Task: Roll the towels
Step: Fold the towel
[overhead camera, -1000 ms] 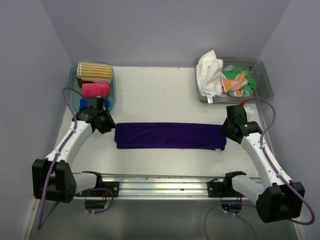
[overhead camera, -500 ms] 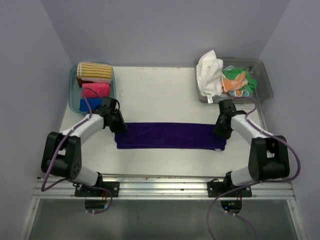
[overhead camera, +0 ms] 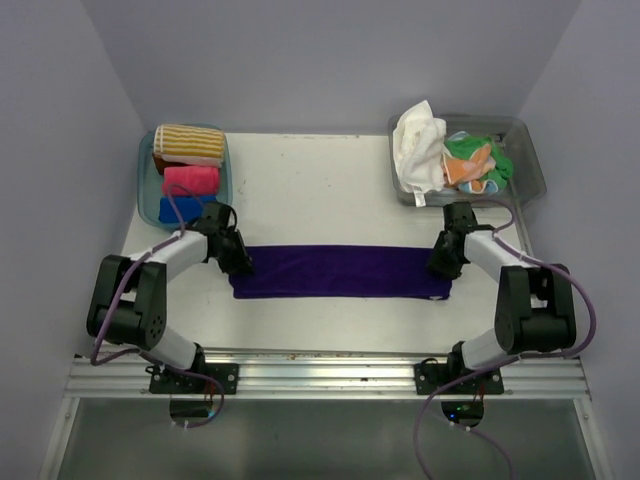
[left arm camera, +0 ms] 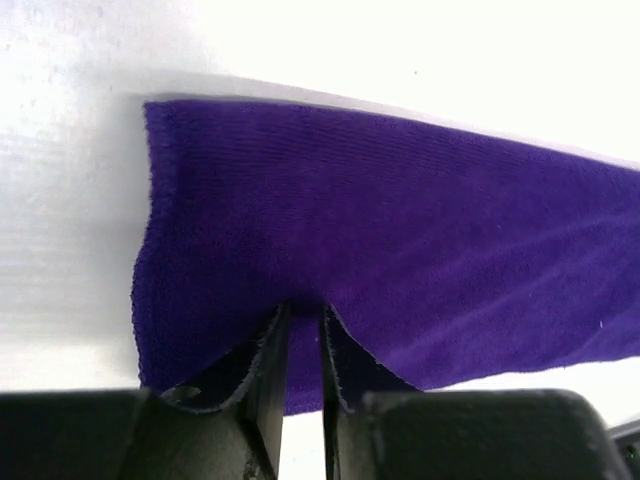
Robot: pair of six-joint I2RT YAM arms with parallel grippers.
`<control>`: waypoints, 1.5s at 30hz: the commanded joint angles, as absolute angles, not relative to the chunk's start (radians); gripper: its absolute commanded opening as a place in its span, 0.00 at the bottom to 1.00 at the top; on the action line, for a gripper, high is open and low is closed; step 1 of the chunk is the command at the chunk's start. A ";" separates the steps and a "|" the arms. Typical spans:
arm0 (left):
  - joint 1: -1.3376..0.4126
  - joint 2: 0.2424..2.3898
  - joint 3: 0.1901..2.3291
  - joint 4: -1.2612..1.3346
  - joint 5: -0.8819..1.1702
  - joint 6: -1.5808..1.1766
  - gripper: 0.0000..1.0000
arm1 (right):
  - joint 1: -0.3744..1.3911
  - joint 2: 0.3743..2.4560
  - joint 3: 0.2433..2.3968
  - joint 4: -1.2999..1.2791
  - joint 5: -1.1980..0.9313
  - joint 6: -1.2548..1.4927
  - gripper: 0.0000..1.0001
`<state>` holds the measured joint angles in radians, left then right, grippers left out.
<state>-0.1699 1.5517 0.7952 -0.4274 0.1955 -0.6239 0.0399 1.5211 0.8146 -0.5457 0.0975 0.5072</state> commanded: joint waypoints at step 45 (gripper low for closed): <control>-0.138 1.396 0.914 -0.646 -0.043 -0.543 0.00 | 0.040 1.227 0.775 -0.650 0.140 0.489 0.44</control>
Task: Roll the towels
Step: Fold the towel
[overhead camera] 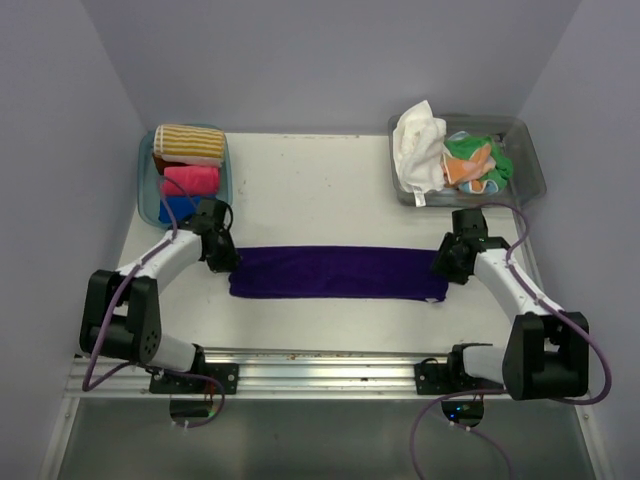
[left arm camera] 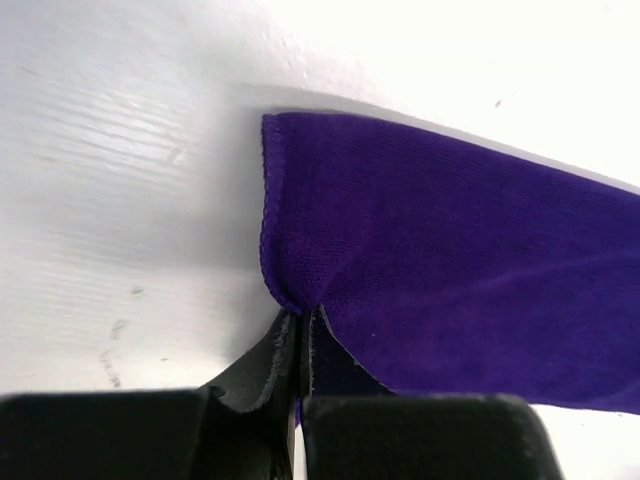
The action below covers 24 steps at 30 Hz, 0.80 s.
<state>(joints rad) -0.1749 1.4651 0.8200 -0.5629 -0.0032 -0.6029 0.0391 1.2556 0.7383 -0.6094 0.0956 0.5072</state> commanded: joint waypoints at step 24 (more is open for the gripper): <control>-0.234 1.322 1.239 -0.799 0.054 -0.453 0.00 | 0.058 1.416 0.710 -0.488 -0.018 0.492 0.20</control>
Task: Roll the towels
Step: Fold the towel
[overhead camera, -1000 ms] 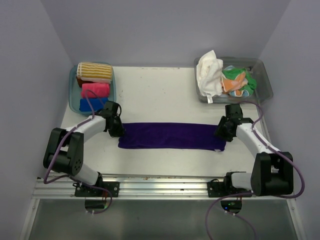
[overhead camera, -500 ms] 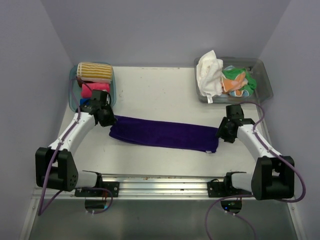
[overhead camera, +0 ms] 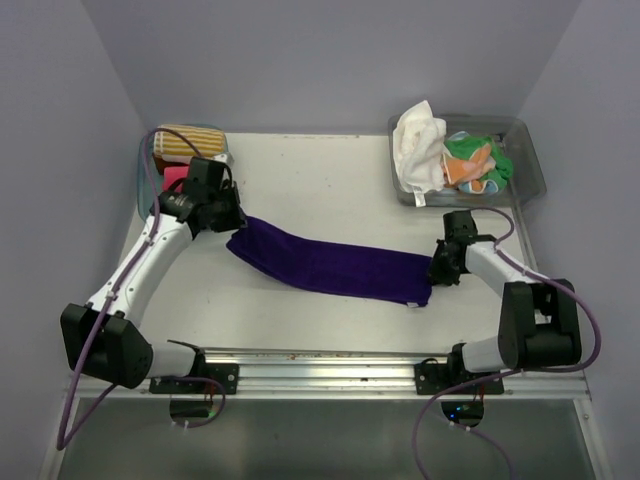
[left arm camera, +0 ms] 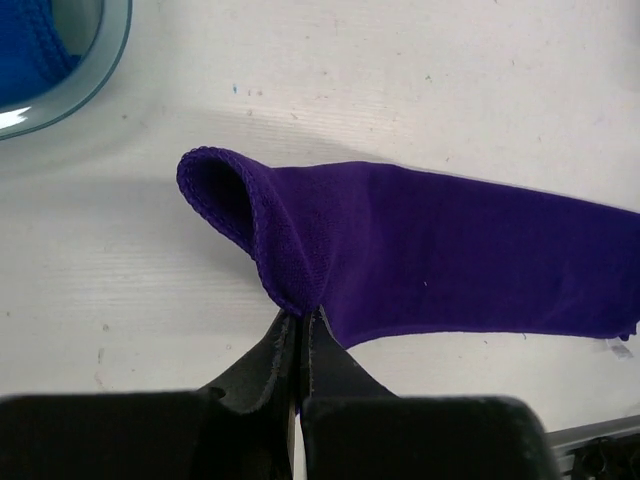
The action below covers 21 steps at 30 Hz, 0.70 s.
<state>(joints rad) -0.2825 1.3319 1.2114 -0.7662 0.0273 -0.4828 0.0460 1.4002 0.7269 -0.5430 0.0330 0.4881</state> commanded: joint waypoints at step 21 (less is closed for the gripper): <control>-0.074 1.270 1.324 -0.854 0.028 -0.376 0.00 | 0.412 1.569 0.733 -0.379 -0.012 0.672 0.12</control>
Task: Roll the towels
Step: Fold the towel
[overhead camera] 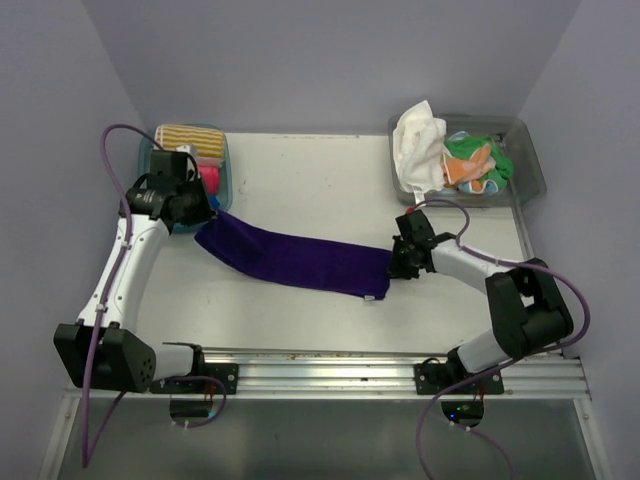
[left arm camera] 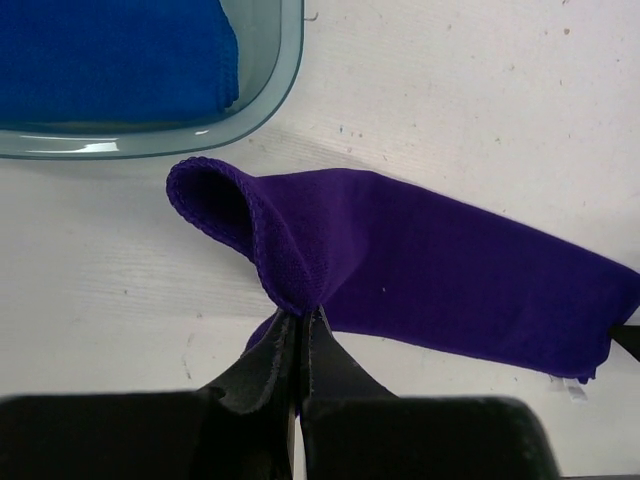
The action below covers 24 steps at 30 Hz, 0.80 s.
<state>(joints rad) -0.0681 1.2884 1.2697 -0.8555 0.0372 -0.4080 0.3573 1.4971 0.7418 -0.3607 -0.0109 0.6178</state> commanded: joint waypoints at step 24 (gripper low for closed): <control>-0.670 1.621 1.419 -0.644 0.158 -0.575 0.00 | 0.451 1.582 0.773 -0.426 0.061 0.707 0.17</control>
<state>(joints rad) -0.6140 1.5867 1.3590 -0.7166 0.1326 -0.5243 0.4461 1.5520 0.7910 -0.3458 -0.0032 0.7067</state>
